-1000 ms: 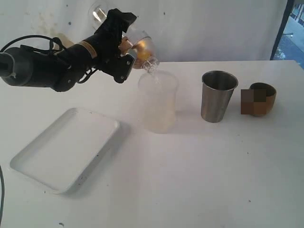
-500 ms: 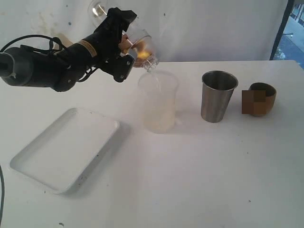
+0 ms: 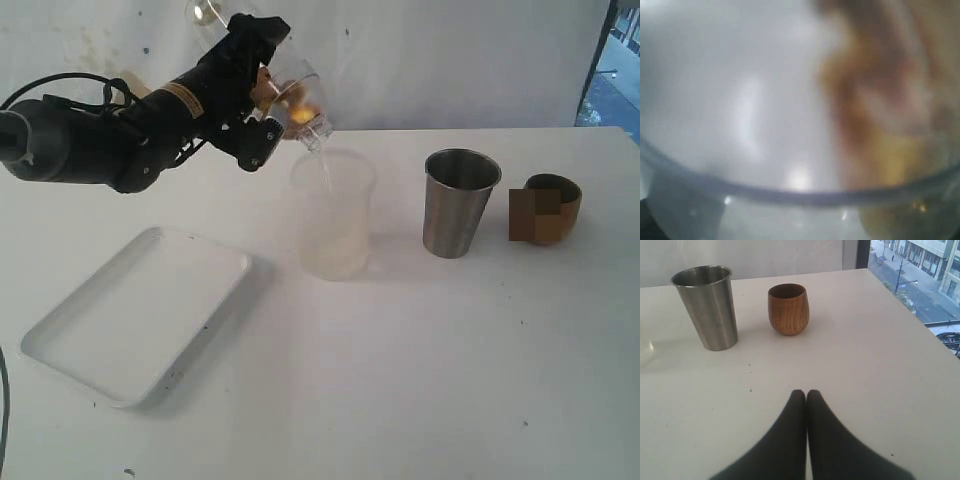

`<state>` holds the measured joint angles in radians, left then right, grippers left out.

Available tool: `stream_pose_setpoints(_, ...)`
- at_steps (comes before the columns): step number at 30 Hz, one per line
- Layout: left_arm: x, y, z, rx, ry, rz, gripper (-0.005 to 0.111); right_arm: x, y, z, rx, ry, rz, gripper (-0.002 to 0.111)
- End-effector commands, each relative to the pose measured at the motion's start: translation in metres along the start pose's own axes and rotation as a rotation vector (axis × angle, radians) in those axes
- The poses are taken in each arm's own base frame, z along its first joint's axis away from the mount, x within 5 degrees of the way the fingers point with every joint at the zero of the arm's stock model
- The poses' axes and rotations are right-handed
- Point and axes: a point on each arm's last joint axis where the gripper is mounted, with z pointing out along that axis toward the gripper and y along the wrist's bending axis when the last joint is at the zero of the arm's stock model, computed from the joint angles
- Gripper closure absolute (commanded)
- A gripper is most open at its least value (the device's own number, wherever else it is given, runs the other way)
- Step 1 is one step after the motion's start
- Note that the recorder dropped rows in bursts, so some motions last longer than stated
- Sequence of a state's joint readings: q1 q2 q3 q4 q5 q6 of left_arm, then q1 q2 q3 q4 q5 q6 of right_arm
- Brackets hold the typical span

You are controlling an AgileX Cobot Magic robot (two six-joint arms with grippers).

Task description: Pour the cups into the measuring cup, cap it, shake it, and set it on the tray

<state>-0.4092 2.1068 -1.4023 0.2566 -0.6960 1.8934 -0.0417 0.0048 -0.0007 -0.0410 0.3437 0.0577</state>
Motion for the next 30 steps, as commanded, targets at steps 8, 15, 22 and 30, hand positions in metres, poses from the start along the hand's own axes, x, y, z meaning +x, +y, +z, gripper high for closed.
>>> stream_pose_setpoints(8, 0.0109, 0.0198, -0.0015, -0.111, 0.064, 0.035, 0.107, -0.0004, -0.0005, -0.0003, 0.009, -0.009, -0.002, 0.108)
stream_pose_setpoints(15, 0.0111, 0.0206, -0.0016, -0.119, 0.067, 0.063, 0.107, -0.0004, -0.0005, -0.0003, 0.009, -0.009, -0.002, 0.108)
stream_pose_setpoints(22, 0.0123, 0.0245, -0.0022, -0.161, 0.084, 0.086, 0.107, -0.0004, -0.0005, -0.0003, 0.009, -0.009, -0.002, 0.108)
stream_pose_setpoints(30, 0.0104, 0.0254, -0.0021, -0.166, 0.073, 0.106, 0.107, -0.0004, -0.0005, -0.0003, 0.009, -0.009, -0.002, 0.108)
